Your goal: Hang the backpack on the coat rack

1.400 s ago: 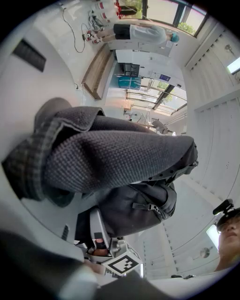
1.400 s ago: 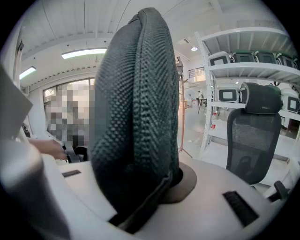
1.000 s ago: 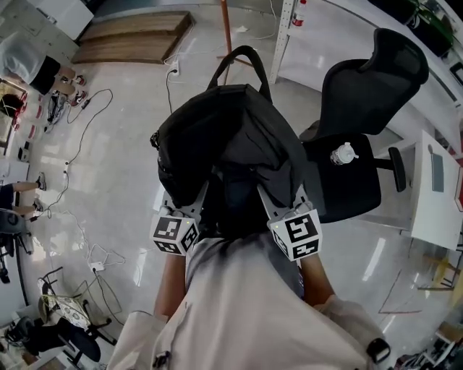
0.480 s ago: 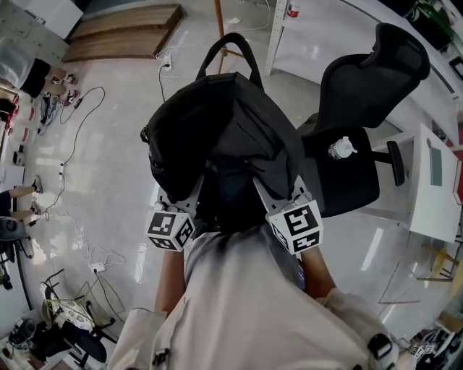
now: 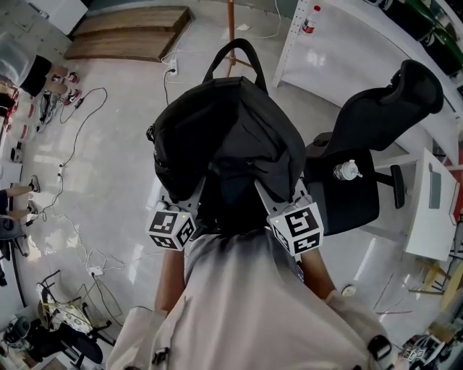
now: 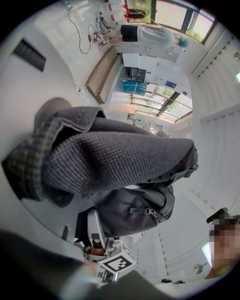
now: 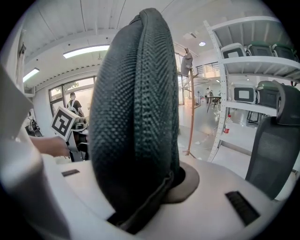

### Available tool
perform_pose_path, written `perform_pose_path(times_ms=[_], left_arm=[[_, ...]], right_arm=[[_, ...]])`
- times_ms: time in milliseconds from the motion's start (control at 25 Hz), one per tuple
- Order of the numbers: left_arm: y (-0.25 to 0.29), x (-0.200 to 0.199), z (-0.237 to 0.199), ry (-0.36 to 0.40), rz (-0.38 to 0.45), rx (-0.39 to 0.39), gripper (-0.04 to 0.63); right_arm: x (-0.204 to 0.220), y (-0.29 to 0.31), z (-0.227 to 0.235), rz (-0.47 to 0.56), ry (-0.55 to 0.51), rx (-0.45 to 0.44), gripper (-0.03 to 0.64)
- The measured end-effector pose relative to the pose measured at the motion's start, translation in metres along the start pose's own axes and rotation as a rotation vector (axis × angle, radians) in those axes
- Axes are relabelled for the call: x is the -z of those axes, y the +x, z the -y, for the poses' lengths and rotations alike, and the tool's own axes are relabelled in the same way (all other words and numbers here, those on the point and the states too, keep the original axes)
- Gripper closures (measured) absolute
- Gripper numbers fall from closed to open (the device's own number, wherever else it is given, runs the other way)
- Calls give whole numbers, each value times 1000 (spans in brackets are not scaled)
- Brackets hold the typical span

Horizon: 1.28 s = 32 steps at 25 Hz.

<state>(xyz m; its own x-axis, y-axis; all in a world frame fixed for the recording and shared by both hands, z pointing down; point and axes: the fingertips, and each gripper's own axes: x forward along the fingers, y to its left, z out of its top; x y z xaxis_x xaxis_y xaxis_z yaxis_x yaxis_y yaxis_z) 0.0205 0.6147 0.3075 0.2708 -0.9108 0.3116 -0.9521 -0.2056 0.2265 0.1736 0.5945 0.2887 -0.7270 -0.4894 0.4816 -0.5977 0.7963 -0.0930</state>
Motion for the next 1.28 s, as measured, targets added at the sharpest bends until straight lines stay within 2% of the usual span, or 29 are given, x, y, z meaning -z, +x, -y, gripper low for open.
perform_pose_path(times_ms=[320,880,1280], left_arm=[[38,-33,-67,-26,-10,4,414],[84,-94,-186,-36,39,30,414],[103,-124,-226,-39,74,44,414]], right_arm=[[-44,69,12,-17,-2,-5,488],[-127,183,15,3,-46,23,488],[-162,218,19,30,-64,37,486]])
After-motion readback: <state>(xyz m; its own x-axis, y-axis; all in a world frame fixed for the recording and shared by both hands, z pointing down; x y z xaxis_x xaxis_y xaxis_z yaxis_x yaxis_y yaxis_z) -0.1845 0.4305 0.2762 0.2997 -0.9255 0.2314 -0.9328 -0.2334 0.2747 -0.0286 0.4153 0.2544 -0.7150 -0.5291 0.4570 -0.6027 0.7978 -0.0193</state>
